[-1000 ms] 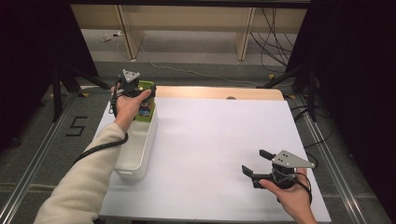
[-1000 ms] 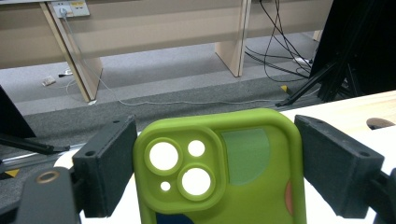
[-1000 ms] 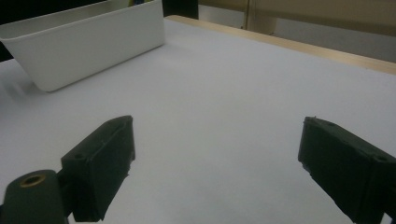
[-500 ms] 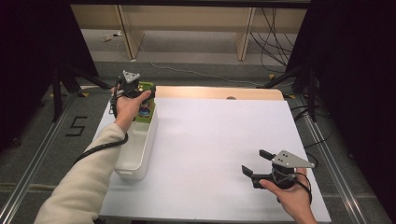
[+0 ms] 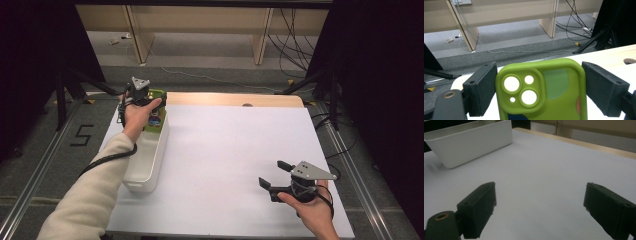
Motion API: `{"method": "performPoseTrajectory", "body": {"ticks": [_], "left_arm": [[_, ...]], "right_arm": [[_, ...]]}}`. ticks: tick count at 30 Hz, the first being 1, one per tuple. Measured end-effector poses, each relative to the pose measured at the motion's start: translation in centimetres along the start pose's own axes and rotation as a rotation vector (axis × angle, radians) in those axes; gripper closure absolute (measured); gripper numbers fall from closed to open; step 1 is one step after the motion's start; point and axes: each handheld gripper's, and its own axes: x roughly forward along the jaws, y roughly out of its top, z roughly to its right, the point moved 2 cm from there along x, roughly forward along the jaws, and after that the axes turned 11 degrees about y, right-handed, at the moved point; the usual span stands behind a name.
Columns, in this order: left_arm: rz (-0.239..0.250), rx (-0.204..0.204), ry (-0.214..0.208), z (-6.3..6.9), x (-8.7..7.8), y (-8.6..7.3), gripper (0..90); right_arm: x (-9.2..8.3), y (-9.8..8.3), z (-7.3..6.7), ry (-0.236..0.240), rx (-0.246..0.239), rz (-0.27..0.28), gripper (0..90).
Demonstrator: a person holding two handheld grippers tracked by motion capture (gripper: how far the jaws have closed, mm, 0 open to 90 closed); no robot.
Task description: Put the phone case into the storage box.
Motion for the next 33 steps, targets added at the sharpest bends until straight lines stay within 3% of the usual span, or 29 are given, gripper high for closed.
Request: {"method": "performPoseTrajectory", "body": {"ticks": [33], "left_arm": [[-0.018, 0.007, -0.006, -0.11, 0.08, -0.85, 16.1]], "right_arm": [[0.02, -0.02, -0.02, 0.001, 0.002, -0.003, 12.4]]}}
